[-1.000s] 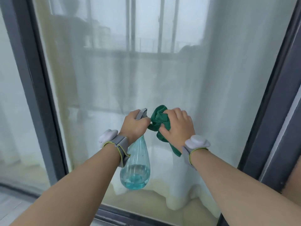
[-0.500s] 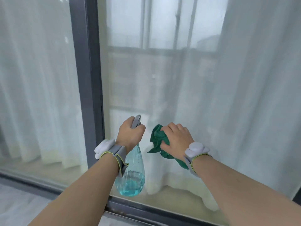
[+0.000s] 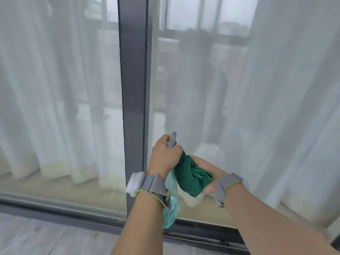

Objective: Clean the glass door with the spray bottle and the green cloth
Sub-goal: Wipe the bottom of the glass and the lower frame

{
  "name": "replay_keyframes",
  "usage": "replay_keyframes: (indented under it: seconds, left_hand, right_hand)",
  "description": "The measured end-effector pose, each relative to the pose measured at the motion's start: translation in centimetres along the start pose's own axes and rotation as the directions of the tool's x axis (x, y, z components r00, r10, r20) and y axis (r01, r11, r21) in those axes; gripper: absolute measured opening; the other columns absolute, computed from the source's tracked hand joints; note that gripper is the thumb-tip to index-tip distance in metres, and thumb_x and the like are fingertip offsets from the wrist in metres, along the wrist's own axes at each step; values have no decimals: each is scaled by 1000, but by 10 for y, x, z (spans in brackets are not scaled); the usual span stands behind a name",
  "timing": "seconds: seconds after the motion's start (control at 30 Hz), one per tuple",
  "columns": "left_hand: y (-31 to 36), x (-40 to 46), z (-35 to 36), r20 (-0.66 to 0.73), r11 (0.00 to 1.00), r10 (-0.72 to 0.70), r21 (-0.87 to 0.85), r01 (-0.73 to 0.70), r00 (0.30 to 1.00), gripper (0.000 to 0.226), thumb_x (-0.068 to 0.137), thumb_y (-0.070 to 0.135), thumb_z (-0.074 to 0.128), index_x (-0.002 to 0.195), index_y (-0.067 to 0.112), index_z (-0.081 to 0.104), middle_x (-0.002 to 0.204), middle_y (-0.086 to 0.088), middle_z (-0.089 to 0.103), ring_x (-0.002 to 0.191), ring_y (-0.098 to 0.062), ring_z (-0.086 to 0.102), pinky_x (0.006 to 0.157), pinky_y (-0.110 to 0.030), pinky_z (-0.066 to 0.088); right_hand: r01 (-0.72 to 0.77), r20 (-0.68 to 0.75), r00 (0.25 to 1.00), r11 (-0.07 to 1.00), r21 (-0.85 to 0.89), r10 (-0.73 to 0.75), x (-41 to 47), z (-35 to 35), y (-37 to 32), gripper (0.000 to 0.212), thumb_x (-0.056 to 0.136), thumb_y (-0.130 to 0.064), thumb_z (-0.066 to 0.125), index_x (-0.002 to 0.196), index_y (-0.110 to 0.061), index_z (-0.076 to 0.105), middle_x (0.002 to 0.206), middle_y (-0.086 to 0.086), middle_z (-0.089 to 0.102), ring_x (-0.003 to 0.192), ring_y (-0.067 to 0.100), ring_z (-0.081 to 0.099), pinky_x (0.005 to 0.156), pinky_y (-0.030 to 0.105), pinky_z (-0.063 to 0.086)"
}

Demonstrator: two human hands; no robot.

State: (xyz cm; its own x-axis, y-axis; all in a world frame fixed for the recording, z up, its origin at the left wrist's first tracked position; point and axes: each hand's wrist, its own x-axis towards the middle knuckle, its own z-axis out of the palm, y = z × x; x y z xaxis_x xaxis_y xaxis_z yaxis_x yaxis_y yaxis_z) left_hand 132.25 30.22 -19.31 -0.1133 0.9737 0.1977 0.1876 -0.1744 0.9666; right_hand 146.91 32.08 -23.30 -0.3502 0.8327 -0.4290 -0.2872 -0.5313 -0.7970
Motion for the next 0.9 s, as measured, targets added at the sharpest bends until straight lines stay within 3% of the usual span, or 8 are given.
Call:
replay_keyframes:
  seconds: [0.1, 0.17, 0.23, 0.3, 0.4, 0.53, 0.67, 0.9]
  left_hand:
    - [-14, -6, 5, -42, 998, 37, -41, -38, 998, 6, 86, 13, 57, 86, 10, 52, 75, 2, 47, 67, -20, 41, 64, -32, 37]
    - [-23, -10, 9, -106, 995, 85, -47, -91, 991, 7, 87, 12, 57, 90, 7, 54, 72, 4, 47, 66, -20, 40, 63, -32, 37]
    - [-36, -12, 15, -131, 989, 131, -47, -139, 983, 2, 90, 8, 56, 92, 9, 55, 67, 9, 48, 62, -17, 40, 61, -30, 37]
    - [-42, -8, 18, -147, 984, 162, -46, -170, 976, 7, 90, 7, 56, 89, 14, 55, 60, 15, 48, 58, -13, 39, 58, -28, 37]
    - [-46, -6, 23, -136, 986, 160, -21, -164, 978, 6, 91, 7, 55, 92, 13, 56, 59, 17, 48, 55, -9, 37, 55, -26, 36]
    - [-49, -5, 20, -149, 986, 151, -53, -160, 977, 14, 84, 17, 56, 93, 8, 60, 65, 15, 49, 62, -13, 41, 58, -28, 36]
    - [-50, -3, 17, -139, 988, 118, -84, -130, 983, 21, 75, 23, 54, 82, 4, 54, 61, 13, 41, 60, -16, 34, 56, -28, 31]
    - [-51, -17, 15, -77, 995, 80, -61, -85, 994, 13, 73, 26, 53, 72, 15, 47, 64, 7, 41, 61, -20, 34, 59, -31, 31]
  right_hand:
    - [32, 30, 999, 997, 77, -35, 4, 5, 10, 22, 68, -18, 81, 56, -8, 66, 58, 6, 58, 51, 16, 58, 54, 22, 51]
    - [22, -49, 999, 992, 127, -16, 5, -1, 6, 32, 89, -23, 61, 63, -6, 69, 63, 9, 62, 57, 21, 61, 59, 28, 53]
    - [27, -35, 999, 971, 236, -20, 18, -20, 7, 20, 70, -17, 79, 87, -10, 72, 77, 7, 66, 71, 22, 61, 72, 31, 50]
    - [-50, 63, 998, 944, 327, 31, 32, -31, 8, 49, 51, -16, 93, 93, -27, 69, 86, -10, 63, 79, 9, 59, 81, 21, 45]
    - [-89, 84, 994, 948, 305, 66, 36, -38, 2, 34, 59, -26, 86, 82, -26, 61, 88, -9, 60, 85, 12, 57, 94, 26, 38]
    - [-47, 137, 990, 978, 205, 19, 25, -22, -6, 33, 76, -48, 72, 92, -20, 67, 96, 3, 64, 91, 22, 57, 90, 37, 41]
    - [112, 266, 955, 989, 95, -134, 21, -15, -8, 21, 78, -25, 74, 92, -15, 63, 88, 3, 62, 81, 18, 60, 83, 32, 45]
    - [259, 216, 945, 965, -30, -247, 16, -14, -11, 19, 85, -18, 57, 102, -9, 61, 96, 10, 60, 84, 22, 58, 87, 37, 45]
